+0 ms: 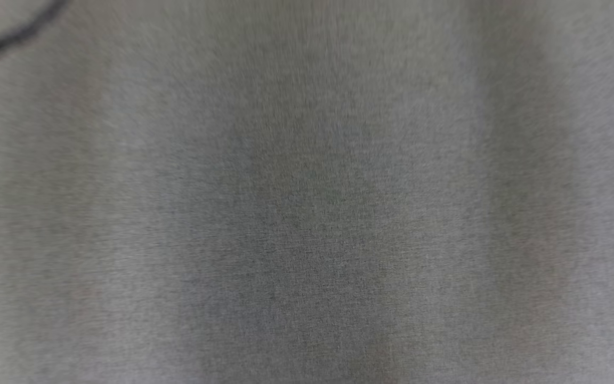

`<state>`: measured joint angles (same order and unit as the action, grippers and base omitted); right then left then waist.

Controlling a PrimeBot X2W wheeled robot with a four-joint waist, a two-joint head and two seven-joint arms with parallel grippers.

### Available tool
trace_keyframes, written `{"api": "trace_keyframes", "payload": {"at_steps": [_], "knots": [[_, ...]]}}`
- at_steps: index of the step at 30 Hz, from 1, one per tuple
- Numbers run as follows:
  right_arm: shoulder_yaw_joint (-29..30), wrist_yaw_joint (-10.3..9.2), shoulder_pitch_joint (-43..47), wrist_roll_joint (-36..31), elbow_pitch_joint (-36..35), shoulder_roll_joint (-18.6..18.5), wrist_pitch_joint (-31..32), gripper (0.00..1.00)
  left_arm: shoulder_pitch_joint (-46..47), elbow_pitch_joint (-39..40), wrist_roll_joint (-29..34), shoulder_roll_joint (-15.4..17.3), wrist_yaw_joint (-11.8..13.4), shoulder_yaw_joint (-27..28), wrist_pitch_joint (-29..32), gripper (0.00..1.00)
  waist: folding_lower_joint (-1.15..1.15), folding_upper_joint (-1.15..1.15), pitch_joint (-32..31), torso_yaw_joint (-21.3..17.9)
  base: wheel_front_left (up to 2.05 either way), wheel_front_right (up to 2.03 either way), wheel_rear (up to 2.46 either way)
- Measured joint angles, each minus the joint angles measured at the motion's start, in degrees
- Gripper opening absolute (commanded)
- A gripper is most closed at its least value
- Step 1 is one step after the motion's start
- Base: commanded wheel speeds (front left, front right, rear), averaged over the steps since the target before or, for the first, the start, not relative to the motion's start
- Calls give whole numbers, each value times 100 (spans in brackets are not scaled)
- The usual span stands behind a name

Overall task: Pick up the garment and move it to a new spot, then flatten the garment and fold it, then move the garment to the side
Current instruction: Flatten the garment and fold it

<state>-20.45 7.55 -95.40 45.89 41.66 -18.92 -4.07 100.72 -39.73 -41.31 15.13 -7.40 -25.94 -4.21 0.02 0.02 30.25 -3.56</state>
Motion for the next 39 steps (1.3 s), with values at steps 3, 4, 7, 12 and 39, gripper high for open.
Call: {"api": "trace_keyframes", "payload": {"at_steps": [3, 4, 7, 12, 39], "knots": [[-36, 0, -485, -59, 314, 54, -74, 0, 499, -372, 34, -87, 0, -58, -77, 0, 0, 0, 331, -39, 0, 0, 0], [-66, 0, -600, -67, 406, 66, -103, 0, 620, -471, 38, -107, 0, -102, -88, 0, 0, 0, 435, -53, 0, 0, 0], [-179, 0, -779, -114, 637, 87, -218, 0, 784, -766, 23, -160, -1, -223, -190, 0, 0, 0, 697, -96, 0, 0, 0], [-389, 0, -817, -67, 933, 155, -378, 0, 833, -1114, -120, -179, 0, -485, -286, 0, 0, 0, 993, -188, 0, 0, 0], [-862, 0, 4670, 678, -1267, -600, -1091, 0, -5681, 1982, -501, 144, 513, -141, -1082, 0, -4, -2, -342, -192, 0, 0, 0]]}}
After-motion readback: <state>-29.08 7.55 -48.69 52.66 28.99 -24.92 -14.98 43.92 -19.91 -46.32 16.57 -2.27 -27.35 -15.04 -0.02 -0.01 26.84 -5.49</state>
